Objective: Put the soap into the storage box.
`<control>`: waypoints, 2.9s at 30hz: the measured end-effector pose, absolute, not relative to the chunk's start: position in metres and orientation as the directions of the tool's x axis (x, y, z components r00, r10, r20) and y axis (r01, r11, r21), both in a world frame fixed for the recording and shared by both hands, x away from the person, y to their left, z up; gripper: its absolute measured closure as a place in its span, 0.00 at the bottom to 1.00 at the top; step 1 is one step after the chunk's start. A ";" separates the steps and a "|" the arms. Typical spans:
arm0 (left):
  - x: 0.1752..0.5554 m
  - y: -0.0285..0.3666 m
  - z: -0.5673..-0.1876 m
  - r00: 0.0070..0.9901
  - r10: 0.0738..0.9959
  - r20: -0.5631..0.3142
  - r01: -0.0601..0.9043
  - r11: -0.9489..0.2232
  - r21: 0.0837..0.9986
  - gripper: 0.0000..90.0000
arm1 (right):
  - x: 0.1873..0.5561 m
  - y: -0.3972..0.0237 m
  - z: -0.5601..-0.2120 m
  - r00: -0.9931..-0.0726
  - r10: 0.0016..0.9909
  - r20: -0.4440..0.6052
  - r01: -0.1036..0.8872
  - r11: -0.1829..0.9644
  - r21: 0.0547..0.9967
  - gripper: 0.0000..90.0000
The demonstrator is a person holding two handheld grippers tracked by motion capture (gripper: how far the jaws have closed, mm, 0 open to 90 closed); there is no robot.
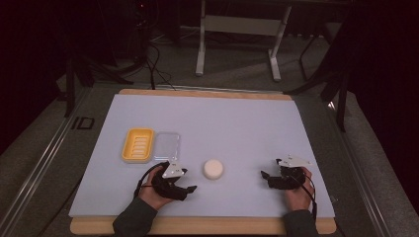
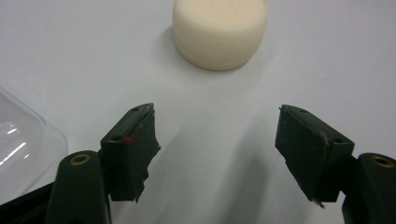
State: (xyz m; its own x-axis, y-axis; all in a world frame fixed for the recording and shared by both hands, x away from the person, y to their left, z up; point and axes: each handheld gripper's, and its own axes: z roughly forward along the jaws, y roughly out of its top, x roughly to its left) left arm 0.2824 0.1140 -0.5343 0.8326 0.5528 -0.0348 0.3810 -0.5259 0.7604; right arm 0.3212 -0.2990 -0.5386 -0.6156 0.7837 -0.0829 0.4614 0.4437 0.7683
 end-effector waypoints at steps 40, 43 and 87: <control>0.314 0.078 -0.505 0.895 0.445 0.037 0.299 -0.660 0.689 0.17 | 0.315 -0.298 -0.537 -0.599 0.790 -0.128 0.417 0.445 0.792 0.21; 0.317 0.076 -0.504 0.897 0.441 0.031 0.301 -0.661 0.688 0.17 | 0.315 -0.298 -0.537 -0.600 0.790 -0.129 0.417 0.446 0.792 0.21; 0.344 0.042 -0.516 0.918 0.397 -0.011 0.312 -0.705 0.637 0.09 | 0.315 -0.297 -0.538 -0.602 0.787 -0.133 0.419 0.453 0.787 0.21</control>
